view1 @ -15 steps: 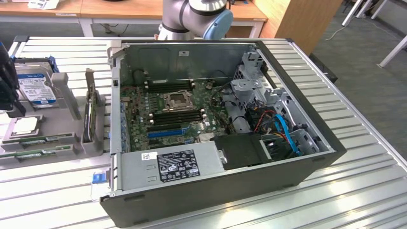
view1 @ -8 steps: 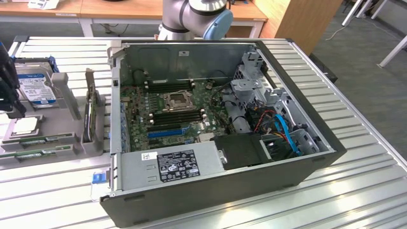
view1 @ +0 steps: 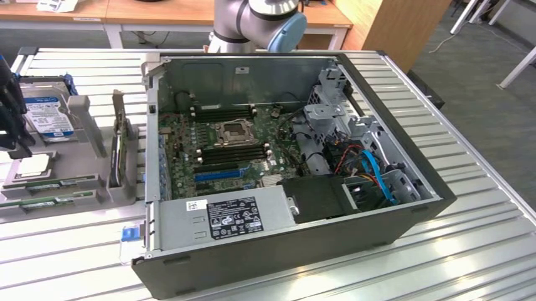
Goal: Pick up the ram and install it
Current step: 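Pick up the ram and move it above insertion slot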
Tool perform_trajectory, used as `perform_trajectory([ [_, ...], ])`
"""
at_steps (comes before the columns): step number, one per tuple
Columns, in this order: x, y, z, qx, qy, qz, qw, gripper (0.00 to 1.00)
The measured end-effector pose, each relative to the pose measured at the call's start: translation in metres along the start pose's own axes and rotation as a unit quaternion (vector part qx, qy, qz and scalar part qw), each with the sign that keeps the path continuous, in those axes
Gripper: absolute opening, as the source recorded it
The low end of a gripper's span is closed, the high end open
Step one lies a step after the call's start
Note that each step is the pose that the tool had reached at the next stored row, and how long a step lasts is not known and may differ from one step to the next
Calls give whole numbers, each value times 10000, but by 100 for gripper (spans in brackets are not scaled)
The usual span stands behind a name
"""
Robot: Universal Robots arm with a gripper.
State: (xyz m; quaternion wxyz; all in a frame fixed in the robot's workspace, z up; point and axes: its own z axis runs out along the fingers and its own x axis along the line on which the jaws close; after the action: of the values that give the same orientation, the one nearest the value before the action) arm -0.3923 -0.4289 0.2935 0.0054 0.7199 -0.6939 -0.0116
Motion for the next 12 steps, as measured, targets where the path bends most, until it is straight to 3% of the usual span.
perform_trajectory([
  [12,143,5,0,0,0,0,10000,29],
])
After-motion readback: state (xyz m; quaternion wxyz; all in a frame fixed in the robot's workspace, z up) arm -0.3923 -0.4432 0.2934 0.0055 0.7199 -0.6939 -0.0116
